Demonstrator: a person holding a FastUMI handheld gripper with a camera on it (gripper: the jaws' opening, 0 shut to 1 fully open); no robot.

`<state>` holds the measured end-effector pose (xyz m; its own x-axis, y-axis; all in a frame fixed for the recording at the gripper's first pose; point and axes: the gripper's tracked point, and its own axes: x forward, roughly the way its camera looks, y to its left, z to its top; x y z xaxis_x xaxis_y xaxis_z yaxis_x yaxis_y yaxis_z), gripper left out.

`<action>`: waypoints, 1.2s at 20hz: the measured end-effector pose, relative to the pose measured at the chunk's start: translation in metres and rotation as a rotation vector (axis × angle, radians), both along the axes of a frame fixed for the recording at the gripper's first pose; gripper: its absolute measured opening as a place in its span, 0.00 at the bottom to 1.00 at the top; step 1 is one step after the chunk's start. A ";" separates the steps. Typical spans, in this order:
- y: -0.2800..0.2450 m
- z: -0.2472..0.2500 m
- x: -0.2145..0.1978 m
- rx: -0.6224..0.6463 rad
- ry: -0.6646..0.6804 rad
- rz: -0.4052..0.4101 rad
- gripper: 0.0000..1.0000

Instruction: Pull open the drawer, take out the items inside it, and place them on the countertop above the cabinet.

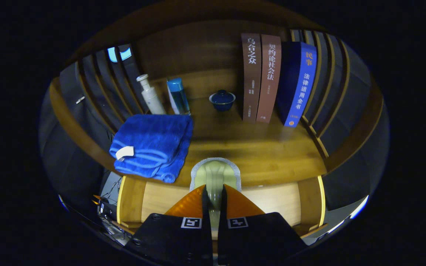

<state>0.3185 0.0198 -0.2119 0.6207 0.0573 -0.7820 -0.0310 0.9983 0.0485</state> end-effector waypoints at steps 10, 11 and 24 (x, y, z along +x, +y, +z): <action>0.011 -0.039 0.086 -0.042 0.065 -0.006 0.15; 0.012 -0.039 0.092 -0.043 0.061 -0.006 0.18; 0.010 -0.034 0.090 -0.084 0.012 -0.012 0.99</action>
<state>0.4081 0.0295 -0.2456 0.6116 -0.0162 -0.7910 -0.0190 0.9992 -0.0351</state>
